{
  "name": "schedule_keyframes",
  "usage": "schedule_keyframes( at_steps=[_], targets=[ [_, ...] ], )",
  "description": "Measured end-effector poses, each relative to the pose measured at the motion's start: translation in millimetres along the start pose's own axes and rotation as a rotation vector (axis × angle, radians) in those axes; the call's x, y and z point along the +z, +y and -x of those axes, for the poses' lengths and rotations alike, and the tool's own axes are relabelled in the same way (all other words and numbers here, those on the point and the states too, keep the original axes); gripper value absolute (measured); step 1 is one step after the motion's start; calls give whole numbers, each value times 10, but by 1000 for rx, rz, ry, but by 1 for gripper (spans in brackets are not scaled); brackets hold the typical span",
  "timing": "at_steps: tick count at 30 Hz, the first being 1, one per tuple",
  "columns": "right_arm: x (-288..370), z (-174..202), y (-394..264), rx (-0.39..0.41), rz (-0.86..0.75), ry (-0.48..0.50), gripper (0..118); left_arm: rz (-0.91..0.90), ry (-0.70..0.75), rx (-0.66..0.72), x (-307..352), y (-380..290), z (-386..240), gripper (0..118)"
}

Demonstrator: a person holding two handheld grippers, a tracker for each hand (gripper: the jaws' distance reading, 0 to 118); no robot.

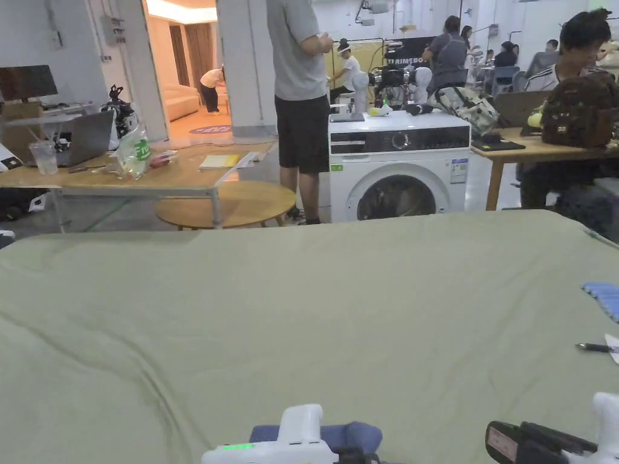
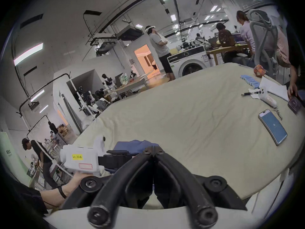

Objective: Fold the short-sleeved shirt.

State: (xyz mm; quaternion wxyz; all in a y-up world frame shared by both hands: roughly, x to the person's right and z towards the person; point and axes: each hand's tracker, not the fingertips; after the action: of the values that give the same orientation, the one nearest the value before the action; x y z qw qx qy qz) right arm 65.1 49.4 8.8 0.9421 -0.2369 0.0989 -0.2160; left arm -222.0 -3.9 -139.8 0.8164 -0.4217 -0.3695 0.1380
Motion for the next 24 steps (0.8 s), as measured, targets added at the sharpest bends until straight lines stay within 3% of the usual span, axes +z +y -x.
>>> schedule_keyframes(
  at_steps=[1, 3, 4, 5, 6, 7, 11, 14, 18, 20, 21, 22, 24],
  targets=[
    [18, -44, 7, -9, -2, -5, 0, -23, -98, 46, 85, 26, 40, 60],
    [47, -137, 15, -17, 1, -17, 0, -106, -198, 85, 343, 95, 89, 61],
    [49, -175, 15, -22, 4, -26, 0, -155, -208, 76, 500, 142, 105, 54],
    [47, -205, 13, -27, 7, -31, 0, -192, -197, 65, 580, 174, 131, 34],
    [41, -227, 7, -34, 15, -33, 0, -231, -147, 77, 627, 214, 162, 3],
    [37, -236, -3, -40, 22, -35, 0, -224, -79, 103, 580, 250, 205, 0],
    [-52, -230, -96, -58, 42, -29, 0, 59, -116, 185, 66, 151, 428, 0],
    [-161, -176, -186, -55, 84, -26, 0, 195, -52, 43, -360, -148, 274, 0],
    [-363, -66, -381, -44, 191, -5, 0, 139, -111, 195, -244, -41, 329, 0],
    [-533, 5, -453, -28, 225, -14, 0, 81, -126, 171, -46, 18, 282, 0],
    [-639, 49, -456, -18, 251, -9, 0, 25, -118, 111, 93, 39, 233, 1],
    [-746, 96, -451, -11, 267, 8, 0, -25, -107, 79, 244, 59, 211, 15],
    [-991, 197, -410, -7, 289, 35, 0, -40, -129, 67, 527, 170, 273, 59]
  ],
)
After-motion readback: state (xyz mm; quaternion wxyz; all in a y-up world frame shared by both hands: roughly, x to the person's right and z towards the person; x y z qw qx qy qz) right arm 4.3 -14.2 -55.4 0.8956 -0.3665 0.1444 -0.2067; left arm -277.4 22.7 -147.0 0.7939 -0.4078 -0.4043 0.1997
